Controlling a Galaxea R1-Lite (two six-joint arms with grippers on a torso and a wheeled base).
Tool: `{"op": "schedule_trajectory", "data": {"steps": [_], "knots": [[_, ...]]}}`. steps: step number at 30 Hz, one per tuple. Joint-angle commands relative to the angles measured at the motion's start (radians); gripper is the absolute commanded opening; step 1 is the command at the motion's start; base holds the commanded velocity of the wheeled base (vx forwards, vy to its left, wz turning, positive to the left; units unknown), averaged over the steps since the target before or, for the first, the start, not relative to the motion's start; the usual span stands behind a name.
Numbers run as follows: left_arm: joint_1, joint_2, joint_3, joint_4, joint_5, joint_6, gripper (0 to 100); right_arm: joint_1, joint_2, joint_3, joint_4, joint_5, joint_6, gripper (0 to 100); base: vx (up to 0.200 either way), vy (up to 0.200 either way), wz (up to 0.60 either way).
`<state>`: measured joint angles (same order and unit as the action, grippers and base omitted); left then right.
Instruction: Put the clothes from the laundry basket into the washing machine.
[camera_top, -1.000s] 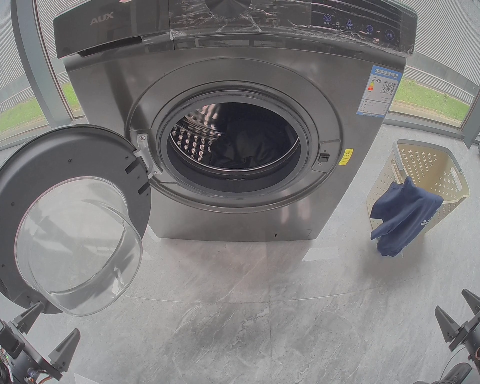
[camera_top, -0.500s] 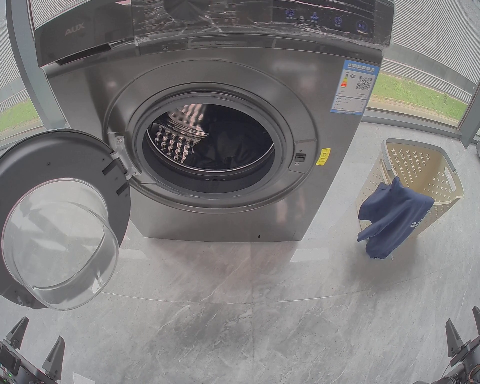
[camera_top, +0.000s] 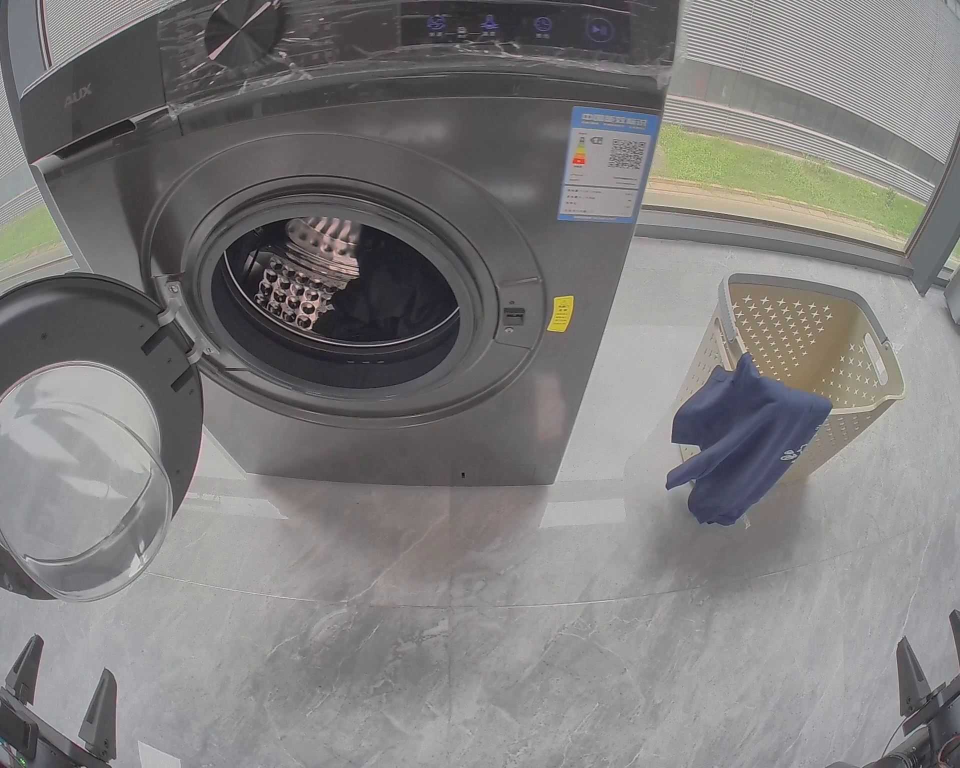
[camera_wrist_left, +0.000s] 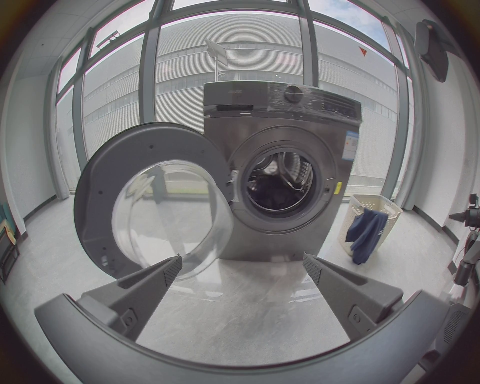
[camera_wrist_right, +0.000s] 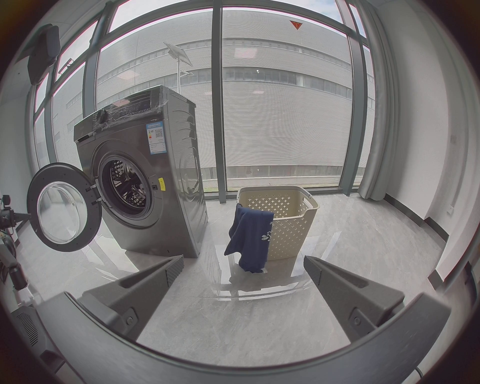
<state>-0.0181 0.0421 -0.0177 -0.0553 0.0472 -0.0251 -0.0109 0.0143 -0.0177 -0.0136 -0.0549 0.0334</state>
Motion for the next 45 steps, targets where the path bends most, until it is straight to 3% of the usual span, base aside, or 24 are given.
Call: {"op": "schedule_trajectory", "data": {"steps": [1, 3, 12, 29, 35, 45], "knots": [[0.017, -0.042, 0.015, 0.002, -0.049, -0.022, 100, 0.0, -0.008, 0.018, 0.0, 0.001, 0.0, 100, 0.0, -0.2, 0.0], [0.017, -0.042, 0.013, 0.003, -0.076, -0.056, 100, 0.0, -0.008, 0.018, 0.0, 0.001, 0.0, 100, 0.0, -0.2, 0.0], [0.017, -0.042, 0.015, -0.001, -0.072, -0.073, 100, 0.0, -0.008, 0.018, 0.0, 0.0, 0.0, 100, 0.0, -0.2, 0.0], [0.017, -0.042, 0.016, -0.005, -0.07, -0.073, 100, 0.0, -0.008, 0.018, 0.0, 0.001, 0.0, 100, 0.0, -0.2, 0.0], [0.017, -0.042, 0.016, -0.005, -0.07, -0.073, 100, 0.0, -0.008, 0.018, 0.0, 0.0, 0.0, 100, 0.0, 0.0, 0.0], [0.017, -0.042, 0.016, -0.005, -0.072, -0.073, 100, 0.0, -0.008, 0.018, 0.0, 0.0, 0.0, 100, 0.2, 0.0, 0.0]]}}
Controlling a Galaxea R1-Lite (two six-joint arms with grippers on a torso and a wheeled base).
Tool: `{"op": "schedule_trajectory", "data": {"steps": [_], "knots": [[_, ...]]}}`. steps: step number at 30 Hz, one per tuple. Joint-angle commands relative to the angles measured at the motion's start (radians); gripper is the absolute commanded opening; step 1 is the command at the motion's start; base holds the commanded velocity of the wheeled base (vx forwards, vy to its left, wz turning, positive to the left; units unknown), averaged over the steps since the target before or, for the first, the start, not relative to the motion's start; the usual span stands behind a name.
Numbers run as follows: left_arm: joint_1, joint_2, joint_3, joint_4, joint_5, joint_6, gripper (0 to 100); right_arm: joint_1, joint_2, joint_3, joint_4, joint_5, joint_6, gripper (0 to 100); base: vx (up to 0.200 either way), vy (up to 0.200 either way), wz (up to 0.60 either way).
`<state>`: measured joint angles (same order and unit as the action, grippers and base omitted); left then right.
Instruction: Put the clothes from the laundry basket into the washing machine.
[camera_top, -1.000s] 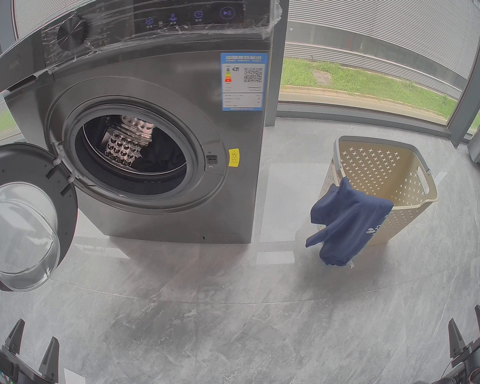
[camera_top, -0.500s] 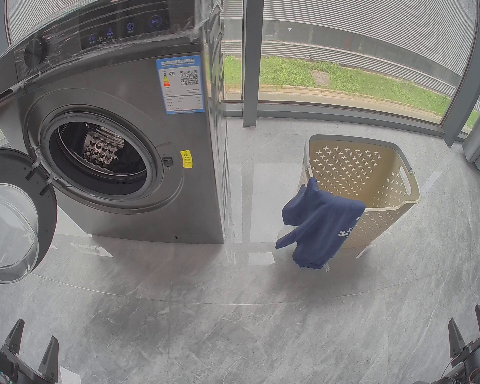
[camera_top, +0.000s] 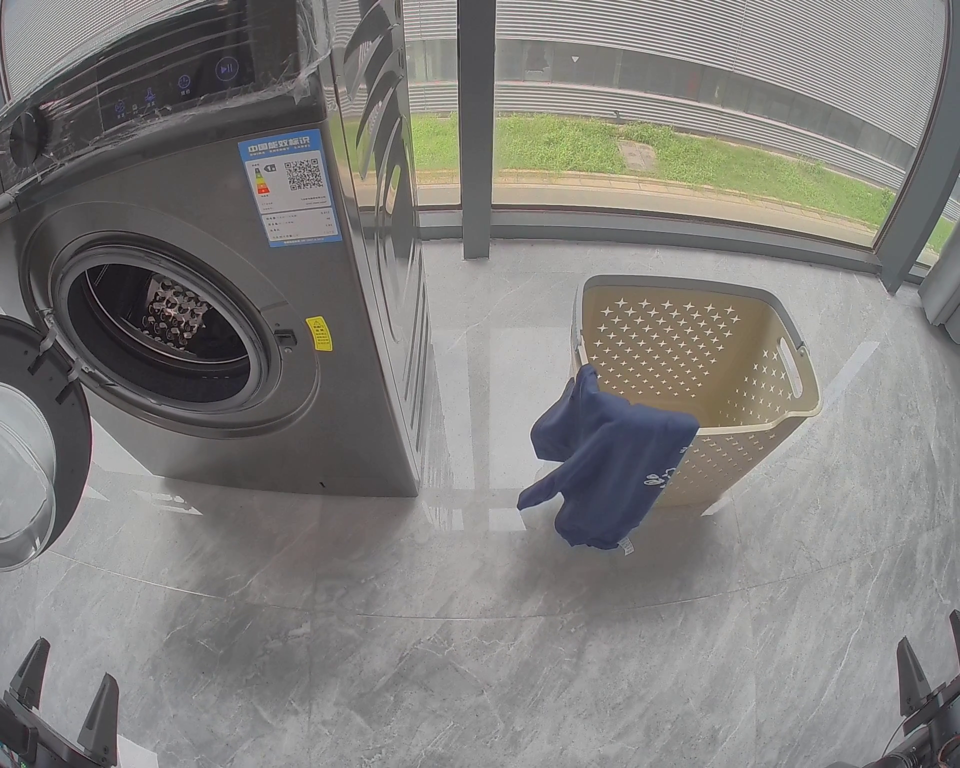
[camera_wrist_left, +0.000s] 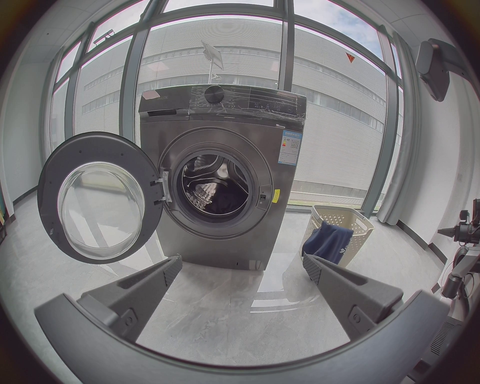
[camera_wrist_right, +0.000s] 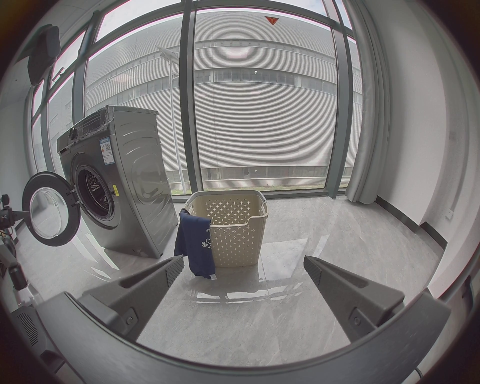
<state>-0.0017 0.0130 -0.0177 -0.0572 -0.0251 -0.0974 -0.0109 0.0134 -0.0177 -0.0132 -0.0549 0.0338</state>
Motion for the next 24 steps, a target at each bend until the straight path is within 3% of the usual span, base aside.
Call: {"op": "schedule_trajectory", "data": {"steps": [1, 8, 24], "knots": [[0.0, -0.013, 0.016, -0.003, 0.001, -0.002, 100, 0.0, -0.007, 0.018, -0.001, 0.001, 0.0, 100, 0.2, 0.0, 0.0], [0.0, -0.013, 0.016, -0.003, 0.002, -0.001, 100, 0.0, -0.007, 0.018, -0.001, 0.0, 0.0, 100, 0.029, 0.0, 0.0], [0.0, -0.013, 0.016, -0.003, 0.005, -0.004, 100, 0.0, -0.007, 0.018, -0.001, 0.001, 0.0, 100, 0.0, -0.2, 0.0]]}}
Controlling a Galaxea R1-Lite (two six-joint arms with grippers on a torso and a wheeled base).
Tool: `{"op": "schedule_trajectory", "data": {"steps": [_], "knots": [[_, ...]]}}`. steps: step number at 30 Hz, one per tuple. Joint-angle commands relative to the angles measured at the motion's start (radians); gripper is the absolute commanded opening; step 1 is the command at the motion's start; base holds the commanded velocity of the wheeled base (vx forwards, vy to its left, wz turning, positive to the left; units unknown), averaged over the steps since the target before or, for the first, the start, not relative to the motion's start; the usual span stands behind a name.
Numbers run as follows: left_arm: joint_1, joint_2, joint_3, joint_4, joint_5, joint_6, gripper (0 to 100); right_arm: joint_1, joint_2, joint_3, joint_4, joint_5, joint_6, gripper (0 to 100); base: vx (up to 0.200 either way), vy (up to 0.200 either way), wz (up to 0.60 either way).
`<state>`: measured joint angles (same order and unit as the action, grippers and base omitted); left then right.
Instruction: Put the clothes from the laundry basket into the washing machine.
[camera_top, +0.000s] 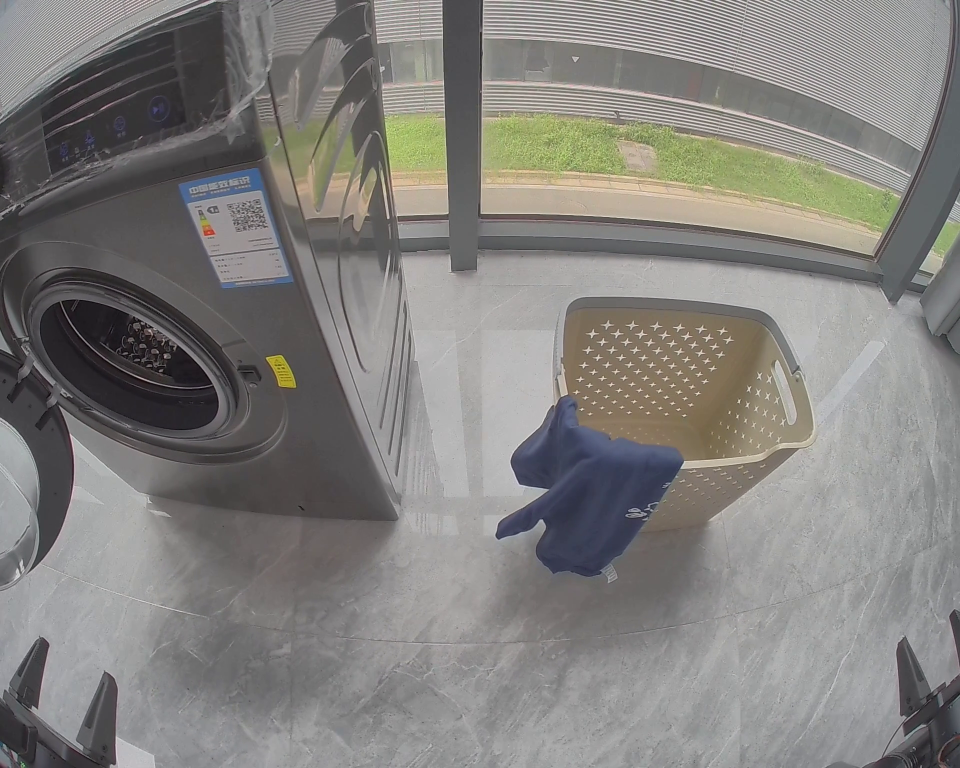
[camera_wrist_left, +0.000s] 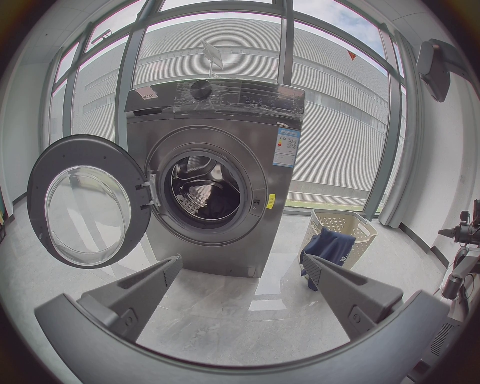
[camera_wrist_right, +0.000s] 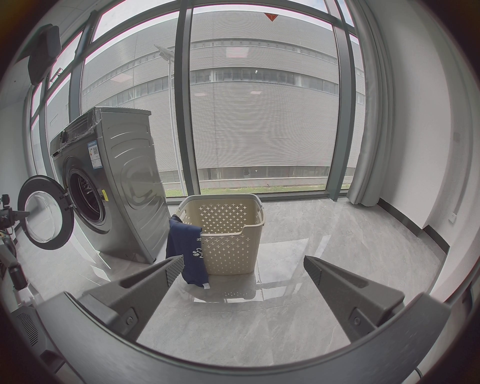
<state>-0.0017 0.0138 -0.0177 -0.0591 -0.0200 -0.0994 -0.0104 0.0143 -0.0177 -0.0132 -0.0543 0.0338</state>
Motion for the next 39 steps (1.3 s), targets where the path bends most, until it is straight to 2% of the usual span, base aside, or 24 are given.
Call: {"op": "schedule_trajectory", "data": {"steps": [1, 21, 23, 24, 26, 27, 28, 29, 31, 32, 33, 34, 37, 39], "knots": [[0.0, -0.014, 0.016, -0.002, 0.0, -0.002, 100, 0.0, -0.008, 0.018, -0.001, -0.001, 0.0, 100, 0.0, -0.2, 0.0], [-0.001, -0.014, 0.018, -0.004, -0.001, -0.008, 100, -0.002, -0.013, 0.018, 0.001, 0.002, 0.003, 100, 0.0, -0.01, 0.0], [0.0, -0.014, 0.018, -0.004, -0.003, -0.008, 100, -0.002, -0.014, -0.019, -0.031, 0.008, 0.006, 100, 0.0, 0.0, 0.0], [0.0, -0.014, 0.018, -0.004, -0.003, -0.008, 100, -0.002, -0.01, -0.087, -0.037, 0.013, 0.006, 100, 0.0, 0.0, 0.0], [0.0, -0.014, 0.018, -0.004, -0.006, -0.006, 100, 0.001, 0.043, -0.206, -0.022, 0.042, 0.008, 100, 0.0, 0.0, 0.0], [0.0, -0.014, 0.018, -0.004, -0.006, -0.006, 100, 0.003, 0.092, -0.234, -0.004, 0.06, 0.008, 100, 0.0, 0.0, 0.0], [0.0, -0.014, 0.018, -0.002, -0.008, -0.003, 100, 0.001, 0.179, -0.262, 0.025, 0.099, 0.008, 100, 0.0, 0.0, 0.0], [0.0, -0.014, 0.018, -0.002, -0.006, -0.005, 100, 0.001, 0.202, -0.262, 0.03, 0.111, 0.009, 100, 0.0, 0.0, 0.0], [0.0, -0.014, 0.018, -0.002, -0.008, -0.005, 100, 0.0, 0.311, -0.248, 0.024, 0.163, 0.008, 100, 0.0, 0.0, 0.0], [0.0, -0.014, 0.018, -0.002, -0.008, -0.005, 100, 0.001, 0.319, -0.246, 0.024, 0.165, 0.008, 100, 0.0, 0.0, 0.0], [0.0, -0.014, 0.018, -0.002, -0.008, -0.005, 100, 0.0, 0.426, -0.246, 0.015, 0.198, 0.001, 100, 0.0, -0.2, 0.0], [0.0, -0.014, 0.018, -0.002, -0.008, -0.005, 100, 0.0, 0.426, -0.246, 0.015, 0.198, 0.001, 100, 0.0, -0.2, 0.0], [-0.001, -0.014, 0.016, -0.002, -0.011, -0.008, 100, 0.006, 0.655, -0.266, -0.085, 0.232, -0.014, 100, 0.0, -0.067, 0.0], [-0.001, -0.014, 0.016, -0.001, -0.011, -0.006, 100, 0.06, 0.779, -0.266, -0.179, 0.266, -0.011, 100, 0.0, 0.0, 0.0]]}}
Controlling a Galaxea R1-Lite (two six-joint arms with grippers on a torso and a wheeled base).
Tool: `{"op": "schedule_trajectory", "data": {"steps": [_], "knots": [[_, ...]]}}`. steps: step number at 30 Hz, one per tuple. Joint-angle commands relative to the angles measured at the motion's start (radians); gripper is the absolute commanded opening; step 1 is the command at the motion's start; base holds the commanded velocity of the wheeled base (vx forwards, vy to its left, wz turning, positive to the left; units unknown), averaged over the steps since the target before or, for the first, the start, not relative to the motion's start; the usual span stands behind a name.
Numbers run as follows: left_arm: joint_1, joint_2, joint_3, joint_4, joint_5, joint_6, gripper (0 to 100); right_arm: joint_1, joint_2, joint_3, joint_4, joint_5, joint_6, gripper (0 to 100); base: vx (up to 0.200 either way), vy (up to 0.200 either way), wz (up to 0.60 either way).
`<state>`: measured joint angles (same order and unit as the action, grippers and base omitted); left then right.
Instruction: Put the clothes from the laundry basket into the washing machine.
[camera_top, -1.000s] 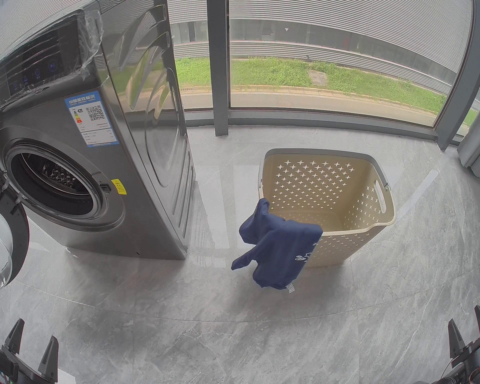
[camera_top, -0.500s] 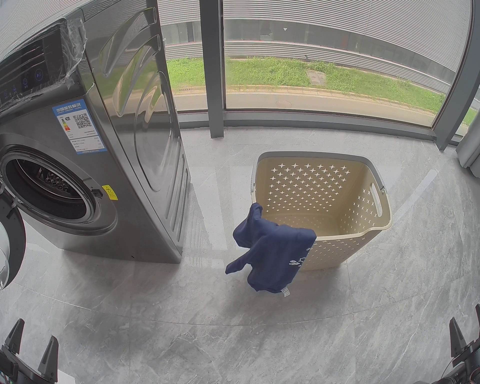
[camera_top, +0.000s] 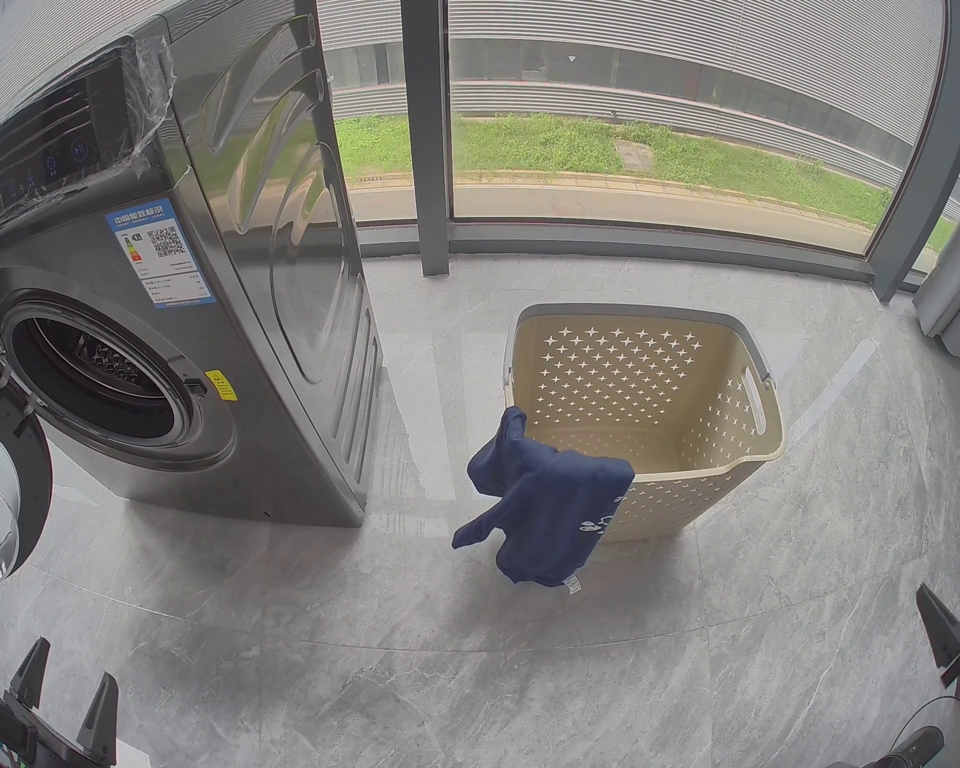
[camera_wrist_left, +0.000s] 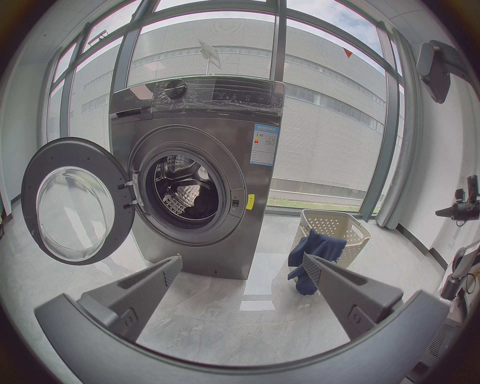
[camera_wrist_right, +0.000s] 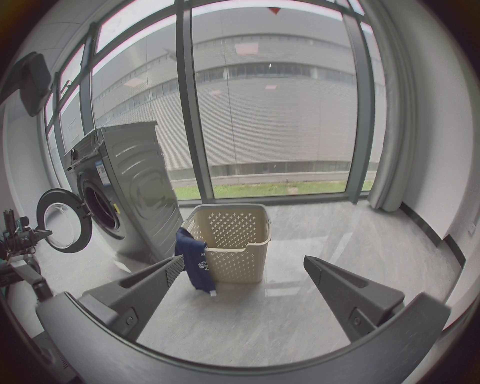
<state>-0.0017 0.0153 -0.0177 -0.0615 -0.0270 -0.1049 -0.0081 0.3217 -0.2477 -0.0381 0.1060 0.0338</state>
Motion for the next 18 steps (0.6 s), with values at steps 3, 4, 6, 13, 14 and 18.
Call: {"op": "schedule_trajectory", "data": {"steps": [3, 4, 6, 13, 14, 18], "knots": [[-0.001, -0.015, 0.016, 0.002, -0.004, -0.001, 100, 0.22, 0.605, -0.035, -0.273, 0.12, 0.035, 100, 0.0, 0.0, 0.0], [-0.001, -0.015, 0.016, 0.002, -0.004, -0.001, 100, 0.263, 0.646, -0.038, -0.301, 0.113, 0.057, 100, 0.0, 0.0, 0.0], [-0.001, -0.015, 0.016, 0.003, -0.005, -0.001, 100, 0.313, 0.714, -0.045, -0.344, 0.09, 0.09, 100, 0.0, 0.0, 0.0], [-0.001, -0.015, 0.015, 0.003, -0.007, -0.01, 100, 0.454, 1.039, -0.104, -0.572, -0.074, 0.169, 100, 0.0, 0.0, 0.0], [-0.001, -0.015, 0.015, 0.002, -0.005, -0.013, 100, 0.464, 1.08, -0.107, -0.617, -0.084, 0.169, 100, 0.0, 0.0, 0.0], [-0.001, -0.015, 0.018, -0.001, -0.002, -0.006, 100, 0.482, 1.172, -0.139, -0.704, -0.104, 0.169, 100, 0.0, 0.0, 0.0]]}}
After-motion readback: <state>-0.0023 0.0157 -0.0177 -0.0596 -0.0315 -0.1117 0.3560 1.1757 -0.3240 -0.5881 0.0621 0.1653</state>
